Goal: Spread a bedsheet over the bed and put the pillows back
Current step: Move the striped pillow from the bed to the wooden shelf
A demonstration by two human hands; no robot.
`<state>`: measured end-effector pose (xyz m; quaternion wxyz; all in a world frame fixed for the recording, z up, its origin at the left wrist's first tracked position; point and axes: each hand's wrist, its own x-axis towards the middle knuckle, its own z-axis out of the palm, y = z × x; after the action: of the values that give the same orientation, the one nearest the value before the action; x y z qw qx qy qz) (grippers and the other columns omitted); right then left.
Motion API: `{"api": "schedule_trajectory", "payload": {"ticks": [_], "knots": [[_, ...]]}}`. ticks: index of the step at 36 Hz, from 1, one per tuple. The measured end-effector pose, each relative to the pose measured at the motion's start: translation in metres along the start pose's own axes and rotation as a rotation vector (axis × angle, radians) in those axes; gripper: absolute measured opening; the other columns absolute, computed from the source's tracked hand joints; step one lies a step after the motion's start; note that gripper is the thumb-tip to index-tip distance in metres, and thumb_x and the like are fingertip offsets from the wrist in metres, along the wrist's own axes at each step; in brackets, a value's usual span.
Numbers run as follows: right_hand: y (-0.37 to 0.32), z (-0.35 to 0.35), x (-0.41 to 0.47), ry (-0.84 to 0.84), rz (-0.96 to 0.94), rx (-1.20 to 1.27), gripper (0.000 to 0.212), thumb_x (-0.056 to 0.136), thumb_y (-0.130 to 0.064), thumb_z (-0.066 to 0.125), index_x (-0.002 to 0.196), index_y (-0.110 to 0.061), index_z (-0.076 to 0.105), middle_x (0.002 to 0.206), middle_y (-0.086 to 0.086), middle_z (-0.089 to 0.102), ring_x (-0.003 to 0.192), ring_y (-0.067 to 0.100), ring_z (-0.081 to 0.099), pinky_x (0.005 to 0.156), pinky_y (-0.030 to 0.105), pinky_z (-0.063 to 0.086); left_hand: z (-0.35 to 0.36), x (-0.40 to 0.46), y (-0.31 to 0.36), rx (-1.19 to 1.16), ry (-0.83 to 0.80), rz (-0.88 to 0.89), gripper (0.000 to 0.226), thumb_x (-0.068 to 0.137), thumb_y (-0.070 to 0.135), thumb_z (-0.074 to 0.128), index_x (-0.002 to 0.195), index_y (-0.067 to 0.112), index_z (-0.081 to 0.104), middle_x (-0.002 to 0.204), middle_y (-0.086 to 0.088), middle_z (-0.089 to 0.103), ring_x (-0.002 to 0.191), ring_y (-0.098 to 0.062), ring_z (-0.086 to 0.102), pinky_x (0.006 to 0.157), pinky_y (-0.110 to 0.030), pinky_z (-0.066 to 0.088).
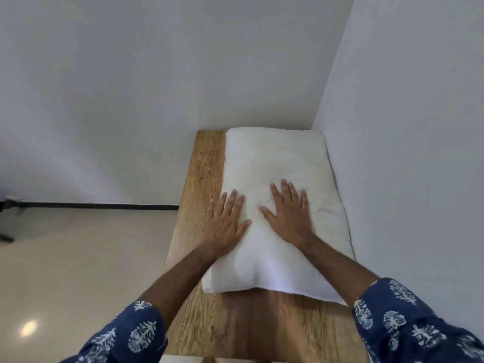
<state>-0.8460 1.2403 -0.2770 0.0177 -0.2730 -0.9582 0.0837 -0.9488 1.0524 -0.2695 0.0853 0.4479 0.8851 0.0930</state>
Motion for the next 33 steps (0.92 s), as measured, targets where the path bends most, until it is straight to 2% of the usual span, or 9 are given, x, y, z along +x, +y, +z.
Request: {"api": "schedule_trajectory", "payload": {"ticks": [3,7,12,14,17,20,26,30,33], "knots": [[-0.013,-0.014,0.0,-0.047,-0.044,-0.018,0.083,0.097,-0.069,0.016,0.163,-0.019,0.014,0.171,0.013,0.007,0.158,0.031,0.004,0.124,0.059,-0.004,-0.008,-0.028,-0.009,0.062,0.03,-0.024,0.078,0.097,0.065,0.006,0.162,0.023,0.001,0.17,0.0,-0.007,0.157,-0.023,-0.009,0.124,-0.047,-0.014],[-0.059,-0.028,-0.005,-0.075,-0.313,-0.052,0.092,0.088,-0.072,0.002,0.163,-0.019,0.013,0.172,0.01,0.004,0.158,0.029,0.001,0.124,0.057,-0.007,-0.013,-0.08,-0.033,0.146,0.041,-0.134,0.074,0.103,0.06,0.009,0.162,0.016,0.015,0.17,-0.009,0.012,0.156,-0.032,0.011,0.126,-0.056,0.007],[-0.167,-0.023,-0.035,-0.151,-0.602,-0.054,0.096,0.085,-0.073,0.002,0.162,-0.018,0.016,0.17,0.011,0.013,0.157,0.029,0.008,0.125,0.059,0.001,-0.023,-0.178,-0.075,0.192,0.088,-0.344,0.072,0.102,0.056,0.023,0.155,0.011,0.037,0.161,-0.013,0.037,0.146,-0.035,0.039,0.118,-0.059,0.027],[-0.214,-0.018,-0.057,-0.171,-0.693,-0.038,0.087,0.093,-0.072,0.014,0.162,-0.018,0.018,0.17,0.01,0.014,0.157,0.029,0.011,0.125,0.058,0.005,-0.028,-0.229,-0.091,0.192,0.099,-0.442,0.071,0.101,0.057,0.026,0.154,0.011,0.04,0.159,-0.013,0.04,0.144,-0.035,0.042,0.116,-0.059,0.033],[-0.282,-0.004,-0.102,-0.221,-0.831,-0.045,0.08,0.1,-0.067,0.028,0.163,-0.019,0.013,0.171,0.007,0.009,0.157,0.027,0.008,0.125,0.056,0.003,-0.032,-0.319,-0.113,0.201,0.112,-0.608,0.071,0.1,0.056,0.027,0.153,0.011,0.041,0.158,-0.013,0.041,0.144,-0.035,0.042,0.115,-0.059,0.034],[-0.343,0.012,-0.16,-0.246,-0.997,-0.088,0.094,0.087,-0.074,0.004,0.163,-0.018,0.013,0.171,0.009,0.01,0.158,0.028,0.008,0.125,0.057,0.003,-0.027,-0.415,-0.126,0.2,0.121,-0.772,0.07,0.1,0.056,0.028,0.151,0.011,0.044,0.157,-0.014,0.043,0.144,-0.036,0.043,0.115,-0.059,0.033],[-0.459,0.035,-0.312,-0.3,-1.345,-0.143,0.098,0.084,-0.072,0.0,0.163,-0.016,0.011,0.17,0.011,0.011,0.157,0.032,0.009,0.125,0.058,0.003,-0.007,-0.612,-0.121,0.164,0.182,-1.1,0.07,0.097,0.056,0.032,0.15,0.012,0.043,0.158,-0.014,0.042,0.145,-0.032,0.041,0.117,-0.058,0.031],[-0.526,0.05,-0.412,-0.345,-1.567,-0.164,0.107,0.083,-0.082,-0.009,0.163,-0.014,0.012,0.17,0.013,0.01,0.157,0.034,0.01,0.124,0.06,0.005,0.003,-0.729,-0.099,0.132,0.211,-1.322,0.072,0.099,0.057,0.029,0.154,0.01,0.04,0.16,-0.015,0.037,0.148,-0.033,0.035,0.116,-0.062,0.033],[-0.566,0.057,-0.482,-0.345,-1.728,-0.185,0.095,0.092,-0.077,0.007,0.163,-0.015,0.008,0.171,0.013,0.007,0.157,0.034,0.008,0.124,0.061,0.005,0.008,-0.802,-0.083,0.127,0.229,-1.457,0.078,0.098,0.061,0.019,0.159,0.013,0.029,0.166,-0.012,0.024,0.153,-0.033,0.023,0.12,-0.06,0.024]]}}
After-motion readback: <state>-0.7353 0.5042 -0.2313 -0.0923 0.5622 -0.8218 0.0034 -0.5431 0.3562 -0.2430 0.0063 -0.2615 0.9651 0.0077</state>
